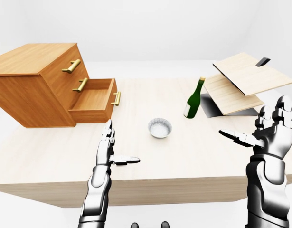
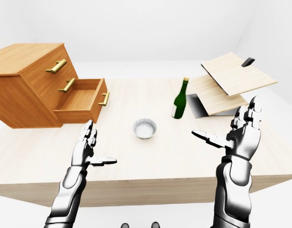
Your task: Close the bottom drawer of the cabinet.
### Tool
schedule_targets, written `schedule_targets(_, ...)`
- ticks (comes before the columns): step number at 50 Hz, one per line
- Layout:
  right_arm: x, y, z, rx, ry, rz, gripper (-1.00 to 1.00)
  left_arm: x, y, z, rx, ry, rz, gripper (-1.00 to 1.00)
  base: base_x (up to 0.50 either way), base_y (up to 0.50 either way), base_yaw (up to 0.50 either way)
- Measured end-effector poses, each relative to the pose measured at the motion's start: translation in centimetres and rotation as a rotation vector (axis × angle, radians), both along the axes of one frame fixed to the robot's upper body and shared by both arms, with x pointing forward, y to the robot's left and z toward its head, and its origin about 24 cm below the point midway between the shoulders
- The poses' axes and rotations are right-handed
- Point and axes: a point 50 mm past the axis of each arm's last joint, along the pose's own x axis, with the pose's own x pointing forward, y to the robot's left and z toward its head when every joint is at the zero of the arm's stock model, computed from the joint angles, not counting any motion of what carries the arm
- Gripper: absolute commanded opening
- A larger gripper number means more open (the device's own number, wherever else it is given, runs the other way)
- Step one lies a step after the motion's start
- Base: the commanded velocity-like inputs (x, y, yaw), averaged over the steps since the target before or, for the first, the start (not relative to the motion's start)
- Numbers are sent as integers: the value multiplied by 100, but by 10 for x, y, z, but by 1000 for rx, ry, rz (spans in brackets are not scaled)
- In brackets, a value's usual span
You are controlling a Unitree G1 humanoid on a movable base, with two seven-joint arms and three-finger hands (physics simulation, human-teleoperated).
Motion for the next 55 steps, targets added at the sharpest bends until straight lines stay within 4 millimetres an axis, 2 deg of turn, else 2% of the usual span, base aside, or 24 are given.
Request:
schedule_targets(43,1,2,1,-16,0,19,100,0,-1,0,-2,1,-6,100,24,0,0)
schedule_targets(55,-2,1,3,-8,-13,20,100,9,-2,4,8,-4,-3,100,1,0,0)
